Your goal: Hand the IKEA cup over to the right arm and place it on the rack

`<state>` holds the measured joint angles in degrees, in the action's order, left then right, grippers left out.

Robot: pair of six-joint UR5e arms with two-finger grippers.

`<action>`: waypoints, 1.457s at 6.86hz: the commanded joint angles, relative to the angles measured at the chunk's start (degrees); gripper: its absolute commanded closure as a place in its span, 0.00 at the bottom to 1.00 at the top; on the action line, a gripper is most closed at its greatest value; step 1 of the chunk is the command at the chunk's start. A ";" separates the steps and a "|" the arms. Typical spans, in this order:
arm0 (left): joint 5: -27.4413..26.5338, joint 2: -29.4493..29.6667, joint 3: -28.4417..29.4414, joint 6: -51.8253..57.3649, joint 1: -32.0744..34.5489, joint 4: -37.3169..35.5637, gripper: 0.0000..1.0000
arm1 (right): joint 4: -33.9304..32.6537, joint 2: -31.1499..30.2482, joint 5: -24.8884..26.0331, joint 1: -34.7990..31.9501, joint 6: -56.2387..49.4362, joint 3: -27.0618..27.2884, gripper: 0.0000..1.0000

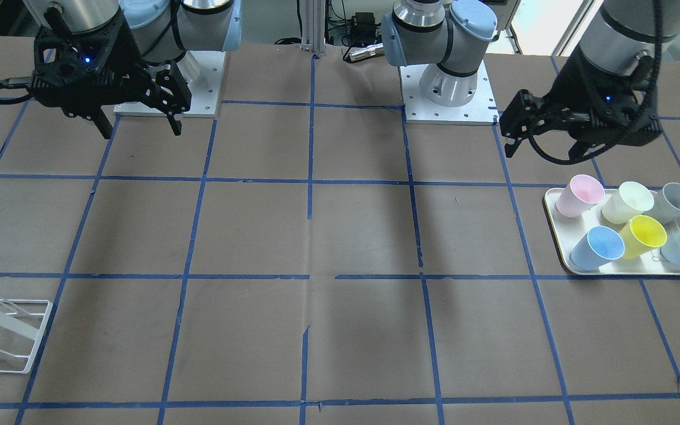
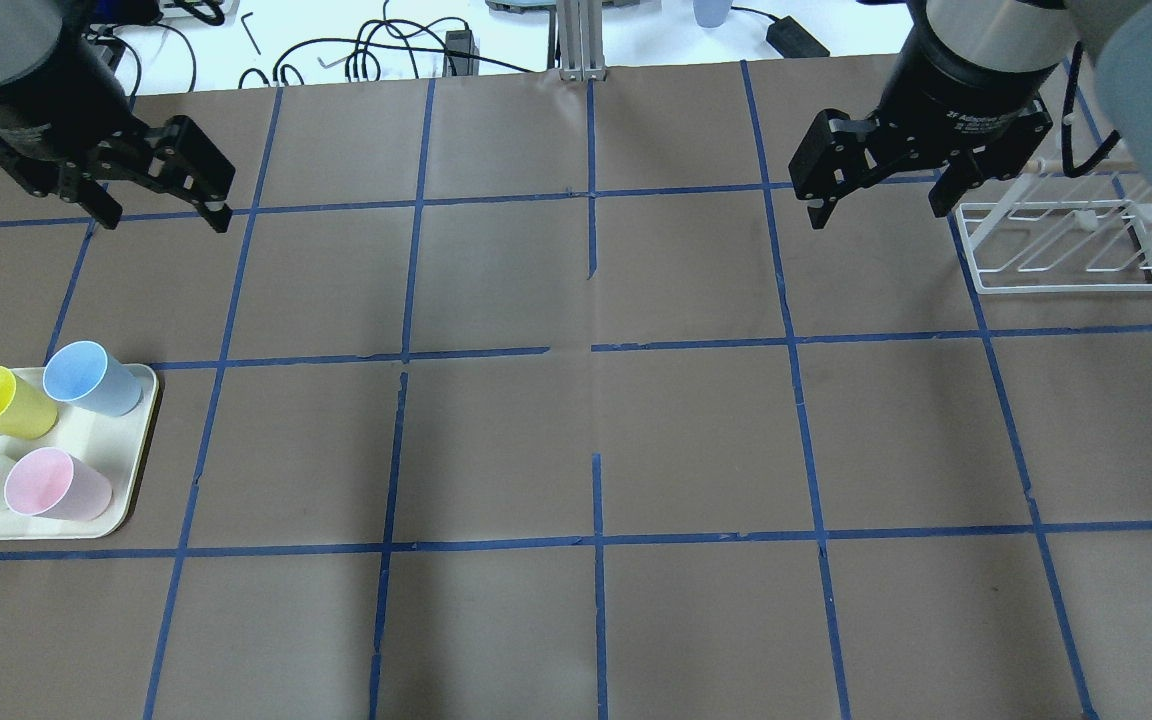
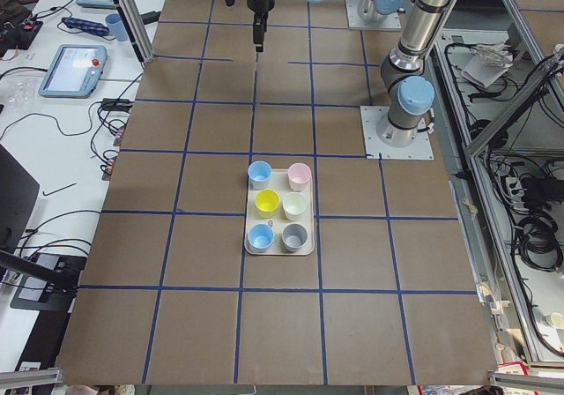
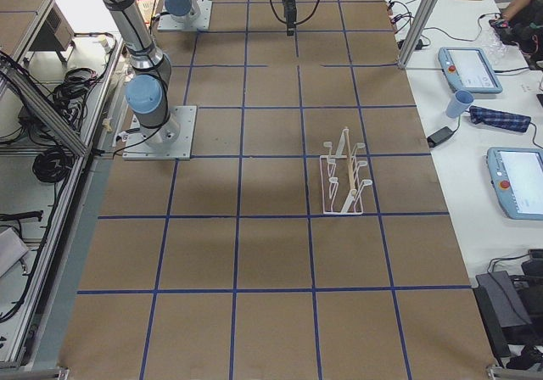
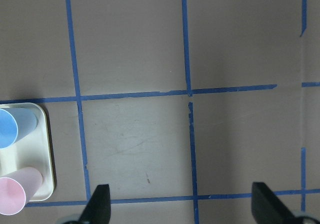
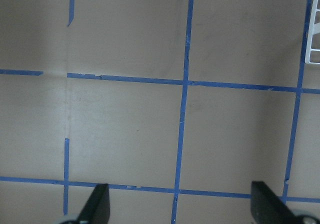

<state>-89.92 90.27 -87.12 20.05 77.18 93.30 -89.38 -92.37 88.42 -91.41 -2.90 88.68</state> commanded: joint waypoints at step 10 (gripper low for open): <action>1.51 24.33 -6.57 42.71 -27.96 -24.57 0.00 | 0.00 -0.09 0.00 0.00 0.00 0.00 0.00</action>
<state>-88.34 113.19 -93.17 62.69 49.24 69.73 -89.38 -92.40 88.43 -91.41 -2.90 88.68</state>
